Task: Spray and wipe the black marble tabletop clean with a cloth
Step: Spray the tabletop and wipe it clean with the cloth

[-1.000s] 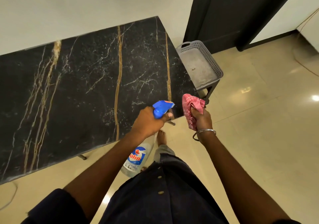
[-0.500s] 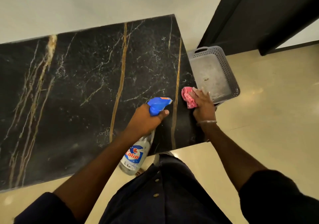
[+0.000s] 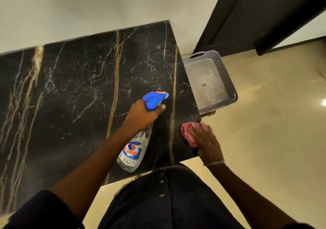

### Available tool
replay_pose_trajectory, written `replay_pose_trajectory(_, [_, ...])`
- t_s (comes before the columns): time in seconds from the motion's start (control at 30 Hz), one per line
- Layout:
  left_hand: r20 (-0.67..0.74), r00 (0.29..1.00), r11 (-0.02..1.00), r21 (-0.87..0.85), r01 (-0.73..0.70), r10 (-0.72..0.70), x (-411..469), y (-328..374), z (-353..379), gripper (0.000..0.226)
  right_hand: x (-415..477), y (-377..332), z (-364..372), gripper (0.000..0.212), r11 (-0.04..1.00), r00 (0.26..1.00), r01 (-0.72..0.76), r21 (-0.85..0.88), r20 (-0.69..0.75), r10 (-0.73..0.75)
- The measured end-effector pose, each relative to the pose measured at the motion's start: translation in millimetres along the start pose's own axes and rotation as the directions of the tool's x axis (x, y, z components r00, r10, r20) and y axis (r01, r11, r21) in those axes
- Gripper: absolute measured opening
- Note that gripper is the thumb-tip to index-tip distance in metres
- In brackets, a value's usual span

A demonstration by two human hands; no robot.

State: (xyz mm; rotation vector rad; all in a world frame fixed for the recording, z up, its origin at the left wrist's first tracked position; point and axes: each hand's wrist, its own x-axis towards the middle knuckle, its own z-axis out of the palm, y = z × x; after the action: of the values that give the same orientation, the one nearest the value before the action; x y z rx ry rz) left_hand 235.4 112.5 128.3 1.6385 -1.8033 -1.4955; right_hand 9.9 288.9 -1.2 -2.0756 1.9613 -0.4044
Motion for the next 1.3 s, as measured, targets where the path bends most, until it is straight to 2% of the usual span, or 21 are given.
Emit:
replay_pose_trajectory(0.1, [0.009, 1.0, 1.0, -0.006, 0.023, -0.022, 4.7, 0.0, -4.9, 0.025, -43.4, -2.5, 4.6, 0.071, 0.998, 0.997, 0.069, -0.014, 0.028, -0.068])
replay_pose_trajectory(0.2, [-0.008, 0.999, 0.999, -0.001, 0.032, -0.032, 8.3, -3.0, -11.4, 0.027, -35.9, 7.1, 3.1, 0.056, 0.99, 0.989, 0.138, -0.011, 0.064, -0.137])
replay_pose_trajectory(0.3, [-0.023, 0.999, 0.999, -0.013, 0.036, -0.036, 9.2, -4.4, -17.2, 0.028, 9.7, 7.1, -0.1, 0.054, 0.992, 0.99, 0.123, 0.024, 0.069, -0.124])
replay_pose_trajectory(0.43, [-0.084, 0.995, 0.998, -0.012, 0.059, -0.06, 13.2, -7.4, -27.4, 0.031, 107.1, 4.5, 3.3, 0.073, 0.998, 0.999, 0.026, 0.055, 0.041, -0.028])
replay_pose_trajectory(0.6, [-0.078, 0.996, 0.998, 0.011, 0.055, -0.054, 22.4, -7.4, -33.1, 0.029, 209.9, 1.9, 2.1, 0.075, 0.999, 0.997, -0.045, -0.01, 0.067, 0.046])
replay_pose_trajectory(0.77, [-0.072, 0.997, 0.999, 0.018, 0.04, -0.039, 30.0, 1.8, -32.2, 0.029, 257.8, 5.2, -4.3, 0.077, 0.998, 0.989, -0.021, -0.058, 0.145, 0.029])
replay_pose_trajectory(0.87, [-0.088, 0.995, 0.999, 0.006, 0.046, -0.045, 35.9, 7.8, -28.6, 0.03, 242.4, 2.4, -9.3, 0.072, 0.998, 0.991, -0.06, -0.015, 0.122, 0.062])
replay_pose_trajectory(1.1, [-0.15, 0.986, 0.998, 0.007, 0.068, -0.067, 65.1, 13.6, -29.7, 0.03, 110.7, 14.7, 2.5, 0.074, 0.995, 0.999, 0.047, 0.093, 0.002, -0.047])
replay_pose_trajectory(1.2, [-0.161, 0.983, 0.995, 0.034, 0.09, -0.083, 80.6, 16.5, -31.2, 0.028, 118.5, 20.4, 8.6, 0.082, 0.989, 1.0, 0.003, 0.145, -0.019, 0.0])
replay_pose_trajectory(1.3, [-0.163, 0.982, 0.994, 0.051, 0.1, -0.091, 97.5, 14.8, -35.1, 0.023, 166.7, 21.8, 8.8, 0.065, 0.993, 0.996, 0.034, 0.112, -0.087, -0.024])
